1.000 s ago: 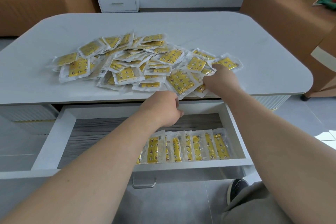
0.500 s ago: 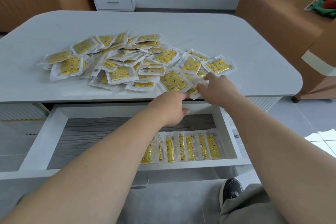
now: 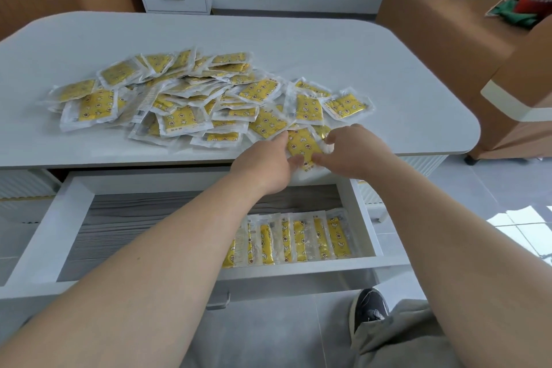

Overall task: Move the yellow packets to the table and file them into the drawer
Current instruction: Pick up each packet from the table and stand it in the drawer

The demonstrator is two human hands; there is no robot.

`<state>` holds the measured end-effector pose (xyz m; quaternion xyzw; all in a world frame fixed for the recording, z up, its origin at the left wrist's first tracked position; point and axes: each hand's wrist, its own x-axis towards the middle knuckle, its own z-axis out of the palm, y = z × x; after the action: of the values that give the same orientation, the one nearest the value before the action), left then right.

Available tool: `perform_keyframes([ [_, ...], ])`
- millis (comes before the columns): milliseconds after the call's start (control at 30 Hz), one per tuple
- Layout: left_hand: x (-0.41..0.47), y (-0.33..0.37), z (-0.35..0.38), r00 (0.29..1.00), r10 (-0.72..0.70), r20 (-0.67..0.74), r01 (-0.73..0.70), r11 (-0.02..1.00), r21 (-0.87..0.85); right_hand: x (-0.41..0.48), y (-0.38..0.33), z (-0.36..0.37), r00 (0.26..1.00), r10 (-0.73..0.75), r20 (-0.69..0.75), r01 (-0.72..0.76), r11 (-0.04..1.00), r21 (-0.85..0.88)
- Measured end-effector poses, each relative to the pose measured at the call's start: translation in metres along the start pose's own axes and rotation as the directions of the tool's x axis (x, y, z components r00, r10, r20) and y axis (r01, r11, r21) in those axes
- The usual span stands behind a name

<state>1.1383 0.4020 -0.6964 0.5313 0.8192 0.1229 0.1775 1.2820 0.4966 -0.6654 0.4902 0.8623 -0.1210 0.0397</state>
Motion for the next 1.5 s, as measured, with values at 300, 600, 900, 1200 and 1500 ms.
perform_keyframes([
  [300, -0.004, 0.012, 0.003, 0.999, -0.045, 0.02, 0.047, 0.992, -0.115, 0.002, 0.005, 0.01, 0.989, 0.146, -0.013, -0.143, 0.984, 0.102],
  [600, -0.014, 0.018, -0.001, 0.996, -0.004, 0.084, 0.036, 0.927, -0.372, -0.001, -0.009, 0.001, 0.952, 0.298, 0.066, -0.269, 0.717, 0.643],
  [900, -0.015, 0.01, -0.024, 0.969, -0.065, -0.24, -0.035, 0.92, -0.39, -0.019, -0.017, -0.029, 0.935, 0.27, -0.232, -0.018, 0.687, 0.726],
  [1200, -0.025, -0.013, -0.061, 0.954, -0.032, -0.297, -0.186, 0.716, -0.673, -0.04, -0.032, -0.03, 0.972, -0.214, -0.097, 0.181, 0.419, 0.89],
  [1500, -0.056, -0.069, -0.071, 0.993, -0.117, 0.027, 0.1, 0.686, -0.721, -0.035, -0.065, -0.004, 0.928, -0.37, 0.042, 0.291, 0.791, 0.539],
])
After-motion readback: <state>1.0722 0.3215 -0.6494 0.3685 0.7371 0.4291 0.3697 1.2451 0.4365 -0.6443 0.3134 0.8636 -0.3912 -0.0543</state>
